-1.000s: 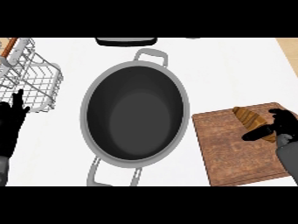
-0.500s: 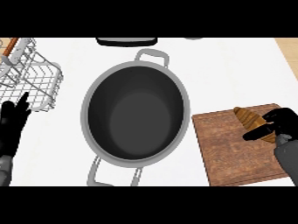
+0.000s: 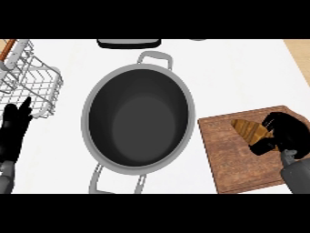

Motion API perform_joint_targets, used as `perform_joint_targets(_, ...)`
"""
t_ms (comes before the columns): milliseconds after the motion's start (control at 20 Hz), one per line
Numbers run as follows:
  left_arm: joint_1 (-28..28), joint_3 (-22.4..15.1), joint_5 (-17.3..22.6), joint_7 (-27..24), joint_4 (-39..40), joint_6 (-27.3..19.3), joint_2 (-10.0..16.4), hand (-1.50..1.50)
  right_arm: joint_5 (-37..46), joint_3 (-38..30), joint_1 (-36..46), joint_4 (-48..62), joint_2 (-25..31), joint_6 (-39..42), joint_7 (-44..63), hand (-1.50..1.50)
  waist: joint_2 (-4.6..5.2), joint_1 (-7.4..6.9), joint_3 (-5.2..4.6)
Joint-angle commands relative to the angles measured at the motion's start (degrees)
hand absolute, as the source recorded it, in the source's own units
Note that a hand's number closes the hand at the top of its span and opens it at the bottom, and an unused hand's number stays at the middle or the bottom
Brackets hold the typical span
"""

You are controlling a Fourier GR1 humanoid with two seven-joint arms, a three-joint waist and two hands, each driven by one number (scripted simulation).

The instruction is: Pick the croissant from the cutting board and place it in the pot

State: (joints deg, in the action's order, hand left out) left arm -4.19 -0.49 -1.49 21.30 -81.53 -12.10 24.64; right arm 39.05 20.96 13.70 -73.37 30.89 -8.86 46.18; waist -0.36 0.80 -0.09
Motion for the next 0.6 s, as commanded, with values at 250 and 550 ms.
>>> perform_joint_targets(250,2.4,1.0,-0.4,-0.1,-2.0,-0.5,0.1,0.0,4.9,6.6,-13.9,-28.9,13.3,-1.1,-13.7,1.5,-0.52,1.54,0.01)
perform_joint_targets(550,1.0,2.5,1.0,0.8,-1.4,1.7,1.7,0.0,4.4,-0.7,-15.9,-46.4,15.8,-8.2,-15.2,1.5,-0.48,1.69,0.03)
